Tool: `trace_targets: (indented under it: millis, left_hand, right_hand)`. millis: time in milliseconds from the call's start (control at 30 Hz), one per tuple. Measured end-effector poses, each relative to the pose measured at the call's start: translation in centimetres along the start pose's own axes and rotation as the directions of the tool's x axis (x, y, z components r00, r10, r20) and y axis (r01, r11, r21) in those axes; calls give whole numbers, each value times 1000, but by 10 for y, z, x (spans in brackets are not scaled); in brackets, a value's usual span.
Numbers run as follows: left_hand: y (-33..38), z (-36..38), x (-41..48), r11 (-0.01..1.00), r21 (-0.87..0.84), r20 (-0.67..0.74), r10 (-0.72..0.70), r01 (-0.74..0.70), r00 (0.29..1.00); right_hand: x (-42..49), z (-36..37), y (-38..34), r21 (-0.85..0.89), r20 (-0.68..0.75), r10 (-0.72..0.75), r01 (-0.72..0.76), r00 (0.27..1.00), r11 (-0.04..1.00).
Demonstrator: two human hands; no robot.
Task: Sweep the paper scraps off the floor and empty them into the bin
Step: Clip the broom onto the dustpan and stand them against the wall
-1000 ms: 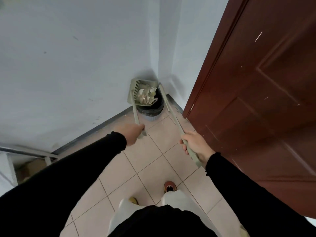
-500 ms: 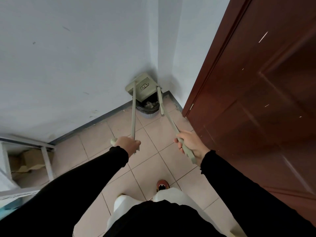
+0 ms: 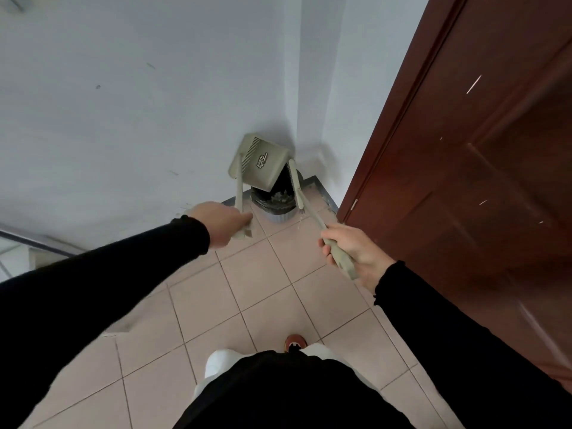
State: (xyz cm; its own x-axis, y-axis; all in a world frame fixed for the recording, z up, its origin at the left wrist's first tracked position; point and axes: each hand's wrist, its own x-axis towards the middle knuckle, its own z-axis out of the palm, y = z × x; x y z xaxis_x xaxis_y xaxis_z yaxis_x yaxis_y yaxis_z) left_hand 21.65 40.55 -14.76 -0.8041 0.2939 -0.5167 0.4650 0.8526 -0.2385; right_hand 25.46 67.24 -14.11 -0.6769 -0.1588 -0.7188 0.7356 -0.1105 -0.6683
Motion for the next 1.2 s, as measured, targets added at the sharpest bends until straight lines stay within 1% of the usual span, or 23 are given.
trace_targets:
  millis: [133, 200, 267, 333, 367, 467, 567, 667, 733, 800, 867, 1000, 1133, 1200]
  left_hand:
    - [-39, -61, -30, 993, -114, -66, -22, 14, 998]
    - [-56, -95, -49, 983, -181, -77, -26, 11, 997]
    - [-73, -121, -66, 961, -273, -84, -57, 32, 995]
    - [-90, -136, -80, 927, -372, -104, -97, 52, 990]
    - [-98, -139, -85, 907, -415, -108, -120, 65, 987]
    - [-117, -137, -97, 856, -507, -96, -177, 105, 979]
    - [-129, -123, -105, 799, -585, -68, -219, 139, 973]
    - [-137, -108, -112, 739, -651, -25, -247, 172, 969]
    - [-143, -100, -114, 707, -683, -1, -252, 183, 968]
    - [-154, -92, -117, 684, -707, 13, -239, 178, 971]
    - [-169, -85, -120, 658, -734, 16, -234, 170, 972]
    - [-202, -72, -130, 619, -773, -17, -238, 139, 971]
    - [-241, -60, -145, 557, -826, -48, -216, 83, 975]
    - [-262, -55, -152, 547, -835, -65, -200, 56, 978]
  right_hand:
    - [-37, 19, -42, -29, 223, -92, 101, 970, 994]
    - [-50, 31, -64, -62, 285, -121, 144, 951, 988]
    - [-56, 45, -85, -150, 315, -174, 230, 933, 962]
    - [-59, 62, -104, -264, 341, -252, 349, 906, 899]
    - [-59, 72, -115, -301, 369, -297, 415, 881, 858]
    - [-62, 105, -144, -326, 455, -410, 577, 790, 749]
    - [-57, 140, -160, -351, 513, -492, 695, 703, 628]
    - [-42, 173, -168, -424, 535, -574, 785, 620, 452]
    - [-38, 196, -172, -453, 583, -586, 823, 564, 341]
    - [-34, 219, -174, -470, 652, -556, 850, 515, 237]
    - [-28, 239, -171, -487, 697, -527, 860, 487, 150]
    - [-12, 280, -163, -471, 732, -512, 877, 449, 94]
    - [2, 322, -162, -445, 751, -498, 889, 434, 104]
    - [6, 343, -162, -439, 757, -498, 894, 423, 92]
